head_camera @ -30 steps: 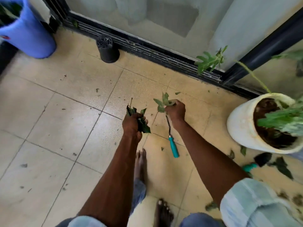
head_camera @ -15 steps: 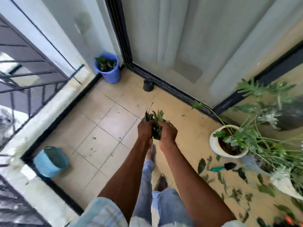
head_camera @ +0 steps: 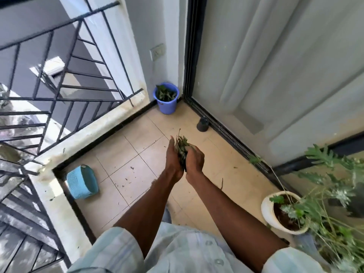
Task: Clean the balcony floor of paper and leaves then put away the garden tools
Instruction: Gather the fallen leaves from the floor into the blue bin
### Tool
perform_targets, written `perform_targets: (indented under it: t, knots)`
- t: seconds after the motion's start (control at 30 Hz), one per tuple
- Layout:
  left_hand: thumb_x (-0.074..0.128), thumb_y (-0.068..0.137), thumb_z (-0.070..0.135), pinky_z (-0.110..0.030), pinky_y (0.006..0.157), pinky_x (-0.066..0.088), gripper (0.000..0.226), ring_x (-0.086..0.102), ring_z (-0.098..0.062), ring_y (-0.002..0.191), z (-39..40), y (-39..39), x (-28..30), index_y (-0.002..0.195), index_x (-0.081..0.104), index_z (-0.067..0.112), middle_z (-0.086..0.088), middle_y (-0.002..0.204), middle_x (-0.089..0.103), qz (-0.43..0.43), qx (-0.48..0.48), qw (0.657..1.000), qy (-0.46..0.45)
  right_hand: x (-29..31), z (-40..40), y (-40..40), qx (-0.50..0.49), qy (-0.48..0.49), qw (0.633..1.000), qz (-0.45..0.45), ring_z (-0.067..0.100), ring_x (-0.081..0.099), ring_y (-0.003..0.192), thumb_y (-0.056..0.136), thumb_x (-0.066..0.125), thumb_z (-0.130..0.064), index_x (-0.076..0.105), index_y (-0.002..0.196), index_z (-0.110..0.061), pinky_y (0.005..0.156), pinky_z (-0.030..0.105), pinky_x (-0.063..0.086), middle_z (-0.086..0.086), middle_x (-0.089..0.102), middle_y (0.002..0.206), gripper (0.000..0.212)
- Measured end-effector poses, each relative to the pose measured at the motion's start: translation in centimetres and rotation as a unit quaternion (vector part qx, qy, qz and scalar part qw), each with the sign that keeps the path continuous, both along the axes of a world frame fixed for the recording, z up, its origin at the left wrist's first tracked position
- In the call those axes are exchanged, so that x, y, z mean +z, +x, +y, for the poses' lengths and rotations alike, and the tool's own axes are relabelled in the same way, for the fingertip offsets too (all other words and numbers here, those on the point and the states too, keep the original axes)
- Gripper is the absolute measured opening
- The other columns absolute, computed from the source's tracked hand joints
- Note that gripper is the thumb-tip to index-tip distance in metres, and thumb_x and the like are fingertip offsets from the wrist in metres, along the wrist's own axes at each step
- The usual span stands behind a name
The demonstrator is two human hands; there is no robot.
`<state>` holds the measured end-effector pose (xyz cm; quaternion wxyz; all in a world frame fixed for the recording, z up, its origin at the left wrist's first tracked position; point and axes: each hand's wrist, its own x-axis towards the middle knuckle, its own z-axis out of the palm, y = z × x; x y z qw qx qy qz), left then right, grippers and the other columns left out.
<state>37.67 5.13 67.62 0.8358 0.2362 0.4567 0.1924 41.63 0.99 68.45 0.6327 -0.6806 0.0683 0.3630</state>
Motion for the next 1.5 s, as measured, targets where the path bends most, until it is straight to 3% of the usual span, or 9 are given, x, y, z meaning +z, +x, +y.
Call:
perform_targets:
  t: [0.17,0.4,0.57,0.87,1.0,1.07,1.17,1.3,1.5]
  knots:
    - [0.039,0.091,0.068,-0.030,0.078,0.048,0.055,0.063,-0.016,0.079,10.6,0.8,1.0,0.083,0.062,0.019,-0.002,0.080,0.063,-0.006,0.015,1.000,0.006,-0.4,10.6,0.7,0.083,0.016,0.996,-0.022,0.016,0.070,0.087,0.078,0.072,-0.038,0.073,0.088,-0.024,0.082,0.037,0.058,-0.002,0.074,0.088,0.017]
    - [0.032,0.092,0.069,-0.035,0.104,0.042,0.065,0.059,-0.021,0.103,22.9,2.9,1.7,0.110,0.064,0.015,-0.007,0.099,0.065,-0.023,0.024,0.999,0.012,0.7,22.9,2.9,0.069,0.057,0.994,0.065,0.029,0.071,0.090,0.073,0.073,-0.007,0.072,0.091,-0.013,0.085,0.043,0.058,0.010,0.075,0.090,0.019]
    - [0.023,0.095,0.067,-0.033,0.085,0.050,0.072,0.064,-0.023,0.083,28.7,6.5,1.5,0.107,0.066,0.010,-0.010,0.088,0.067,-0.056,-0.002,0.998,0.023,0.2,28.9,6.5,0.000,0.065,0.993,0.103,0.031,0.069,0.081,0.073,0.066,0.009,0.070,0.090,-0.006,0.082,0.043,0.057,0.018,0.073,0.094,0.023]
    - [0.033,0.094,0.067,-0.040,0.094,0.046,0.078,0.054,-0.030,0.103,40.5,17.3,-1.8,0.133,0.054,0.003,-0.018,0.116,0.055,0.018,-0.055,0.998,0.030,-4.1,41.4,17.3,-0.076,0.014,0.987,0.139,0.025,0.066,0.061,0.071,0.062,0.015,0.071,0.091,-0.002,0.054,0.027,0.056,0.012,0.071,0.075,0.027]
    - [0.029,0.101,0.056,-0.033,0.093,0.049,0.056,0.067,-0.014,0.099,48.1,23.8,-5.4,0.123,0.061,0.016,0.002,0.110,0.070,0.056,-0.046,0.997,0.018,-8.6,48.1,24.8,-0.091,-0.028,0.977,0.189,0.028,0.066,0.061,0.068,0.065,0.014,0.071,0.088,-0.003,0.061,0.037,0.058,0.016,0.071,0.079,0.027]
    - [0.028,0.101,0.055,-0.036,0.103,0.035,0.052,0.054,-0.006,0.116,51.8,26.5,-7.0,0.132,0.053,0.021,0.015,0.124,0.060,0.113,-0.057,0.992,0.017,-11.4,50.9,28.7,-0.094,-0.071,0.976,0.185,0.028,0.064,0.063,0.066,0.068,0.013,0.069,0.081,-0.003,0.062,0.039,0.056,0.018,0.070,0.081,0.022]
    - [0.039,0.098,0.057,-0.042,0.102,0.033,0.053,0.044,-0.017,0.126,57.3,29.8,-11.8,0.139,0.049,0.026,0.003,0.144,0.047,0.232,-0.093,0.967,0.046,-16.8,55.0,34.2,-0.073,-0.127,0.982,0.118,0.024,0.059,0.067,0.069,0.068,0.009,0.065,0.075,-0.005,0.055,0.030,0.049,0.013,0.066,0.079,0.015]
    - [0.043,0.095,0.042,-0.041,0.095,0.046,0.037,0.058,-0.023,0.108,63.4,32.4,-21.7,0.114,0.064,0.019,-0.003,0.118,0.065,0.344,-0.155,0.902,0.212,-25.9,61.0,39.6,0.049,-0.174,0.981,-0.067,0.025,0.064,0.086,0.074,0.070,-0.009,0.072,0.099,-0.010,0.074,0.031,0.053,0.005,0.070,0.090,0.025]
    - [0.045,0.096,0.022,-0.031,0.074,0.041,0.018,0.057,-0.019,0.086,68.5,34.4,-35.8,0.090,0.061,0.015,0.001,0.091,0.064,0.380,-0.229,0.842,0.306,-45.0,67.1,42.2,0.263,-0.231,0.891,-0.289,0.030,0.058,0.110,0.083,0.060,-0.006,0.063,0.118,-0.004,0.092,0.032,0.042,0.015,0.064,0.115,0.035]
